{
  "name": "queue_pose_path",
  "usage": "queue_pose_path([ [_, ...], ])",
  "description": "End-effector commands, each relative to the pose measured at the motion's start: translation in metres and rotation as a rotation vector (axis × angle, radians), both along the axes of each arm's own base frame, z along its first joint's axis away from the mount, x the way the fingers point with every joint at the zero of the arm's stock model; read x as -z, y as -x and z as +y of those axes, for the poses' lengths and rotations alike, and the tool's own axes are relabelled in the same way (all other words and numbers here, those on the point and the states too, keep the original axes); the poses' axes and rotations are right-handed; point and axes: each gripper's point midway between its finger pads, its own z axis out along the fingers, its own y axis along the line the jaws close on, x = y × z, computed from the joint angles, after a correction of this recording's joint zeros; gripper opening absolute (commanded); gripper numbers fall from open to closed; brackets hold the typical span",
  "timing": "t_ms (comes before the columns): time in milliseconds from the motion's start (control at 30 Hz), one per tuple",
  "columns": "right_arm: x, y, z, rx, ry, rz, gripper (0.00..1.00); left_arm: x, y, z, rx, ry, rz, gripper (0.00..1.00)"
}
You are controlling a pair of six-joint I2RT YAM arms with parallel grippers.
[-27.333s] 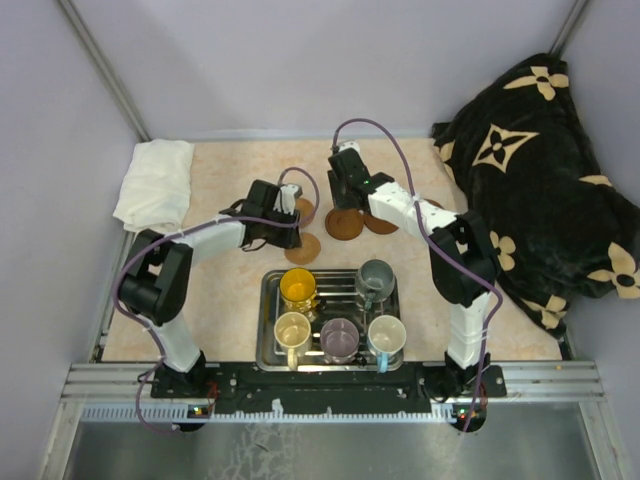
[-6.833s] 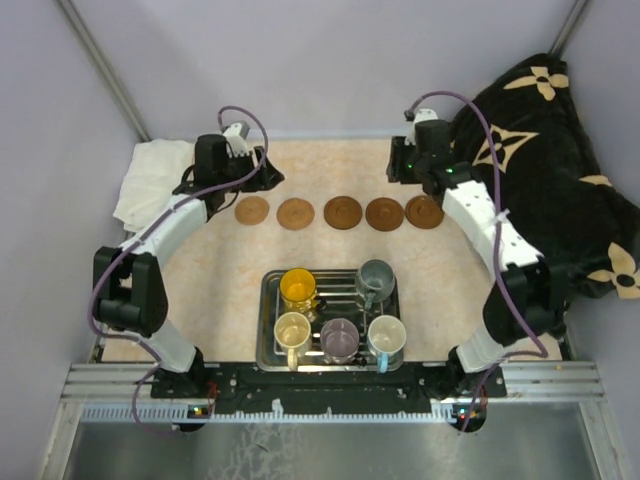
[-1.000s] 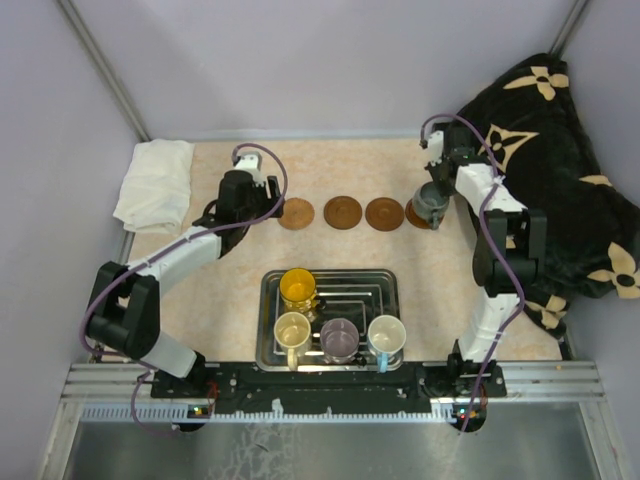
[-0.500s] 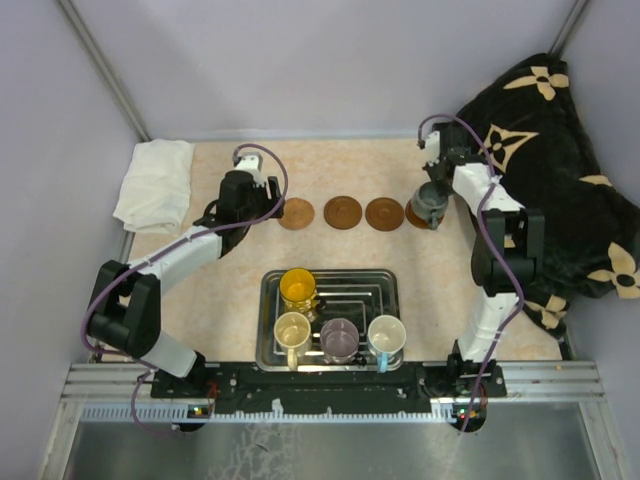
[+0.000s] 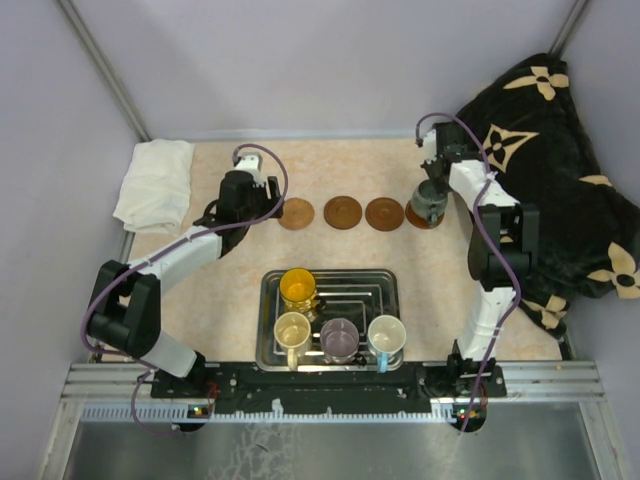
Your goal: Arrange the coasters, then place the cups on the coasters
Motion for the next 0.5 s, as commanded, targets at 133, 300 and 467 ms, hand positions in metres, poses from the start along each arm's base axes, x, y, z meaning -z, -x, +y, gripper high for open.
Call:
queue_pose_path([
  [133,-0.004,0.002,0.007,-0.039,-0.002,0.038,0.02,-0.012,-0.006,-0.003,0.000,0.004,-0.035,0.74],
  [300,0.002,0.005,0.008,-0.043,0.002,0.064,0.03,-0.014,-0.008,-0.004,0.001,0.006,-0.040,0.74],
  [467,0.008,0.005,0.007,-0.035,0.002,0.077,0.09,-0.014,-0.008,-0.004,0.002,0.004,-0.038,0.74],
])
